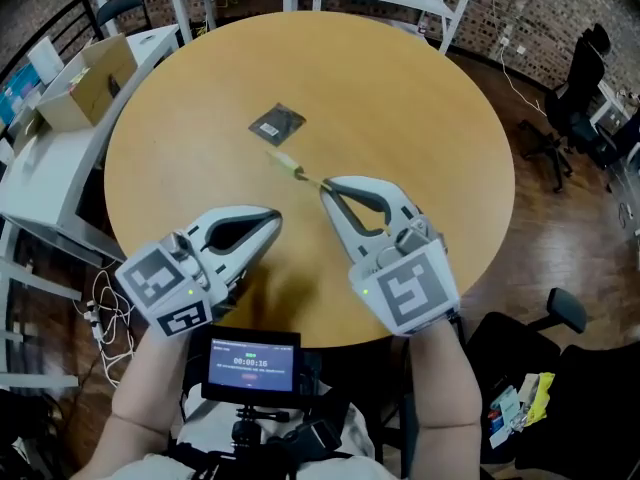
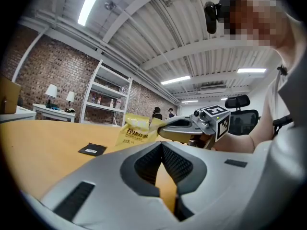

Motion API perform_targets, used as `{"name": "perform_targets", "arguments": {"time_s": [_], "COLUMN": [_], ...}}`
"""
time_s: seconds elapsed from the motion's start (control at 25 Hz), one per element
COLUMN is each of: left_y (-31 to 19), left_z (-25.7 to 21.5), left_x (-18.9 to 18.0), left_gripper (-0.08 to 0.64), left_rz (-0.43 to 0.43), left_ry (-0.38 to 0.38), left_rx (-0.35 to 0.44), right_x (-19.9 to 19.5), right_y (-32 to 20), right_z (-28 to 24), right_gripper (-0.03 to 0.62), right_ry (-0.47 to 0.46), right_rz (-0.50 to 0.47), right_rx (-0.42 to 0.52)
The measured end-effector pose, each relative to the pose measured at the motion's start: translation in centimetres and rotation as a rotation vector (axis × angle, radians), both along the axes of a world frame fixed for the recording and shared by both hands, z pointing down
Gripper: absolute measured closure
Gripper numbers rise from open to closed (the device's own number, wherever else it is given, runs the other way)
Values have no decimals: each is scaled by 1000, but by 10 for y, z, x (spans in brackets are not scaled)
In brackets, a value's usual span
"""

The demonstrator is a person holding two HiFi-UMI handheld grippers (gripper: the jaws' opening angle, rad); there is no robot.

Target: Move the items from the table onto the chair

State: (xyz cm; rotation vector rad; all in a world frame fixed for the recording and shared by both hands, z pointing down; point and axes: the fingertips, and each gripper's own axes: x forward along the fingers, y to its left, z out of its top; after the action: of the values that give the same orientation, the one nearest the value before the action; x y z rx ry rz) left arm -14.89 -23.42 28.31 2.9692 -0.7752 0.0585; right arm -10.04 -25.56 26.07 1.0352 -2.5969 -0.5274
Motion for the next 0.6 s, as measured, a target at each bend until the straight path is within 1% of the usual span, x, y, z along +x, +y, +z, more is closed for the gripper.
{"name": "perform_targets", "arguments": {"time_s": [0.16,0.36,0.6], "left_y": [6,17,37], "left_z": [-2,-3,-4], "left_x": [28,68,126], "left_gripper": [549,549,549], "left_rz": [52,130,247], "left_ry": [-1,-7,-9], "left_rx": [5,11,14], "right_x": [26,69,124], "right_y": [10,23,48], "right_z": [-4,-7,-8], "right_gripper": [589,589,589], "right_ry": [-27,-81,-126], "right_rz": [42,123,222], "right_rx": [16,0,-8]}}
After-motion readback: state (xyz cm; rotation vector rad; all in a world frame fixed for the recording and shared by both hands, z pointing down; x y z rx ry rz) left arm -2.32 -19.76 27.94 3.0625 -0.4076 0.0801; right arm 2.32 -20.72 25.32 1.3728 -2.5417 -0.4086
